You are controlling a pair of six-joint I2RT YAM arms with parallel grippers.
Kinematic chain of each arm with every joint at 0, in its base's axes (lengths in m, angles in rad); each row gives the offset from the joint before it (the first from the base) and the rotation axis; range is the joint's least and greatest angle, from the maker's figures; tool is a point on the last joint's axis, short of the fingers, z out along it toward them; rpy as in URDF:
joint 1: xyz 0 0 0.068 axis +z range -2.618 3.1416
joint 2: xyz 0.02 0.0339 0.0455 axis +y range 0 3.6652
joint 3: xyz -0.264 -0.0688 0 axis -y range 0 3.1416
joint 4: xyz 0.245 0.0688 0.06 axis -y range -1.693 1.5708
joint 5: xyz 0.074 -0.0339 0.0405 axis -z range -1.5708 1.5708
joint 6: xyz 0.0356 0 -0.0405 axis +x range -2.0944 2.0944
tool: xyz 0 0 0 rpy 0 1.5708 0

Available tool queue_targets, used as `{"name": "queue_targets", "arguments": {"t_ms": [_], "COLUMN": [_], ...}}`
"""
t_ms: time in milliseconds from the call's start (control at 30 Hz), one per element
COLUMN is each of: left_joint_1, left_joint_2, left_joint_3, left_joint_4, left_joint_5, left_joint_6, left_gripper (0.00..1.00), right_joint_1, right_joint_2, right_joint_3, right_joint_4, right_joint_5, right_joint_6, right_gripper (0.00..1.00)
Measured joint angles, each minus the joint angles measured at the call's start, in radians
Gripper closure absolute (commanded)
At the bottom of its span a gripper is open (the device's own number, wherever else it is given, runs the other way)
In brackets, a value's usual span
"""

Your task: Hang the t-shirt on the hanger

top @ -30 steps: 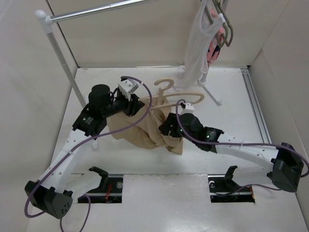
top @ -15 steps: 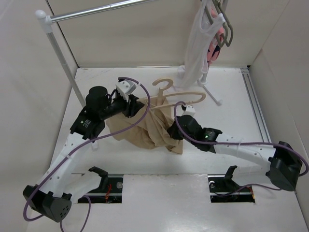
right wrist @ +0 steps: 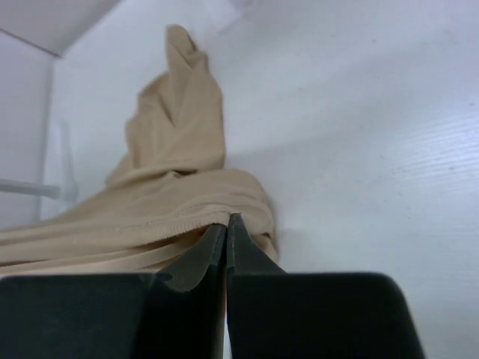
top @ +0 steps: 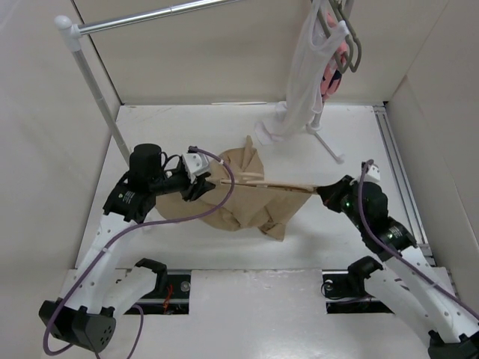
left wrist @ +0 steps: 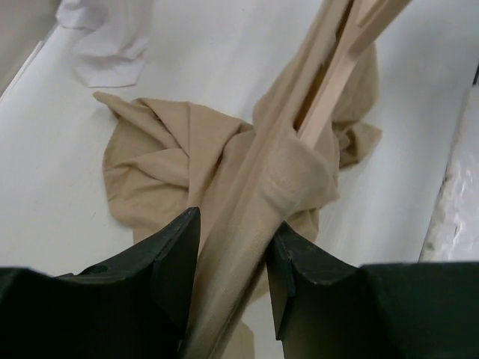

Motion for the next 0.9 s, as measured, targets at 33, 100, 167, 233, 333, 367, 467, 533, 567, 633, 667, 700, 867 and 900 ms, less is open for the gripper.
{"name": "queue_targets", "arguments": {"t_ms": [33, 100, 167, 233, 333, 367, 467, 533, 567, 633, 667, 700, 867, 900], "left_joint_1": [0.000, 0.001, 0.012, 0.022, 0.003, -0.008, -0.031, -0.044, -0.051, -0.076, -0.093, -0.112, -0.203, -0.206], "left_joint_2": [0.002, 0.008, 0.016, 0.027, 0.035, 0.038, 0.053, 0.074, 0.085, 0.106, 0.117, 0.128, 0.166, 0.166], "left_joint_3": [0.000, 0.000, 0.000, 0.000, 0.000, 0.000, 0.000, -0.001, -0.003, -0.014, -0.020, -0.026, -0.051, -0.053], "left_joint_4": [-0.019, -0.059, -0.085, -0.091, -0.075, -0.071, -0.056, -0.047, -0.041, -0.026, -0.024, -0.023, -0.042, -0.051], "left_joint_5": [0.015, 0.016, -0.035, -0.087, -0.160, -0.170, -0.169, -0.161, -0.158, -0.150, -0.143, -0.138, -0.124, -0.125], "left_joint_6": [0.038, 0.111, 0.163, 0.196, 0.211, 0.213, 0.211, 0.209, 0.209, 0.208, 0.205, 0.205, 0.219, 0.225], "left_gripper": [1.00, 1.00, 1.00, 1.00, 1.00, 1.00, 1.00, 1.00, 1.00, 1.00, 1.00, 0.98, 0.91, 0.91], "right_joint_1": [-0.023, -0.044, -0.064, -0.079, -0.077, -0.070, -0.032, -0.019, -0.019, -0.014, -0.010, -0.002, 0.051, 0.068], "right_joint_2": [0.015, 0.062, 0.111, 0.141, 0.185, 0.202, 0.237, 0.244, 0.245, 0.245, 0.253, 0.262, 0.388, 0.421], "right_joint_3": [0.010, 0.045, 0.092, 0.136, 0.222, 0.256, 0.320, 0.324, 0.316, 0.280, 0.257, 0.236, 0.181, 0.180], "right_joint_4": [-0.014, -0.065, -0.126, -0.162, -0.169, -0.169, -0.164, -0.163, -0.157, -0.140, -0.124, -0.112, -0.099, -0.117], "right_joint_5": [-0.021, -0.043, -0.029, -0.034, -0.105, -0.122, -0.141, -0.147, -0.152, -0.176, -0.190, -0.204, -0.253, -0.260], "right_joint_6": [-0.025, -0.082, -0.154, -0.232, -0.344, -0.375, -0.424, -0.436, -0.440, -0.439, -0.434, -0.428, -0.406, -0.410], "right_gripper": [1.00, 1.00, 1.00, 1.00, 1.00, 1.00, 1.00, 1.00, 1.00, 1.00, 1.00, 1.00, 0.48, 0.42]}}
